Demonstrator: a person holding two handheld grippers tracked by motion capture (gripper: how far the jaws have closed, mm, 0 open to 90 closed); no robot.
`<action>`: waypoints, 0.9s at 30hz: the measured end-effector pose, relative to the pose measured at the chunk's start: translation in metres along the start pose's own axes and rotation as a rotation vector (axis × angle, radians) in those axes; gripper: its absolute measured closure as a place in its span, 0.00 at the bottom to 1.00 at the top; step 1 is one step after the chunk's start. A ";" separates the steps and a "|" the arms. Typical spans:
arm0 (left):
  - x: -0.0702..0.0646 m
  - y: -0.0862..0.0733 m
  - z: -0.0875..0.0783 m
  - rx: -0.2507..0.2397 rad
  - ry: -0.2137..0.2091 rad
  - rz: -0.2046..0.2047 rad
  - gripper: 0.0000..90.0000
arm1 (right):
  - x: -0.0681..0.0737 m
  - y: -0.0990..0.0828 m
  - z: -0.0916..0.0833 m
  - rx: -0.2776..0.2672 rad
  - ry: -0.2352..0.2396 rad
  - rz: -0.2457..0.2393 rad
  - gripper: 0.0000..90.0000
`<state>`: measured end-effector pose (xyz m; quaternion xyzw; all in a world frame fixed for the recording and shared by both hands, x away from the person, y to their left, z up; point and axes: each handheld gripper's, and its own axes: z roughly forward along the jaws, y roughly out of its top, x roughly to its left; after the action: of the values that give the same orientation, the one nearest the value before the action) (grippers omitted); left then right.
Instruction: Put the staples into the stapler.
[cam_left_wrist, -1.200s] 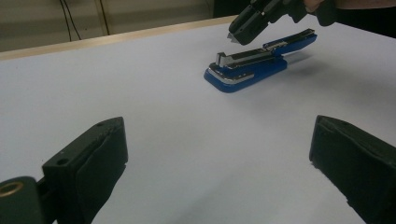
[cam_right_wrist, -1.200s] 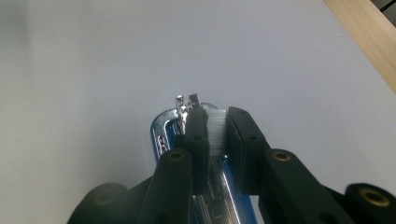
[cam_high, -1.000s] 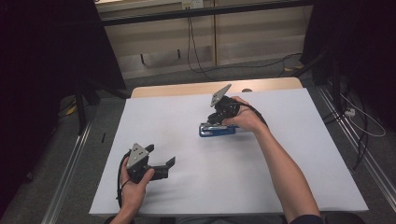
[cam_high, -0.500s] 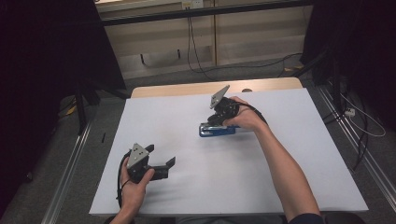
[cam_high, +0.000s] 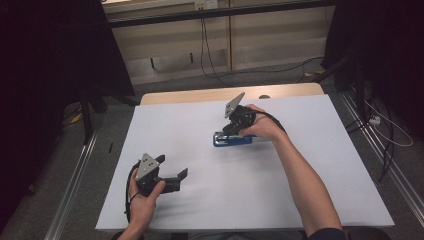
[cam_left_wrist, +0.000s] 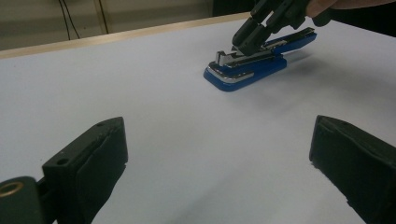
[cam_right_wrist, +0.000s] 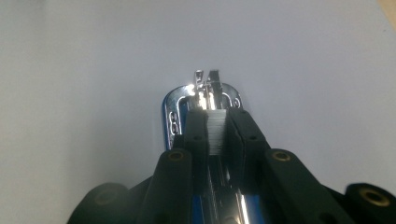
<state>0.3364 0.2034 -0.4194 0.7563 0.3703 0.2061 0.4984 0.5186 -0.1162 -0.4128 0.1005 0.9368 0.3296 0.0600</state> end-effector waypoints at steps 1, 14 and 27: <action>0.000 0.000 0.000 0.001 -0.001 0.000 0.05 | 0.000 0.000 0.000 -0.001 0.003 0.002 0.88; 0.000 0.000 0.000 0.000 -0.001 0.000 0.05 | -0.001 0.003 0.002 0.010 0.011 -0.004 0.88; 0.000 0.000 0.000 0.000 -0.002 0.000 0.05 | -0.001 0.009 0.005 0.008 0.015 -0.029 0.88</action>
<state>0.3366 0.2034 -0.4195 0.7566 0.3699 0.2053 0.4986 0.5220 -0.1067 -0.4114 0.0844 0.9400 0.3256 0.0573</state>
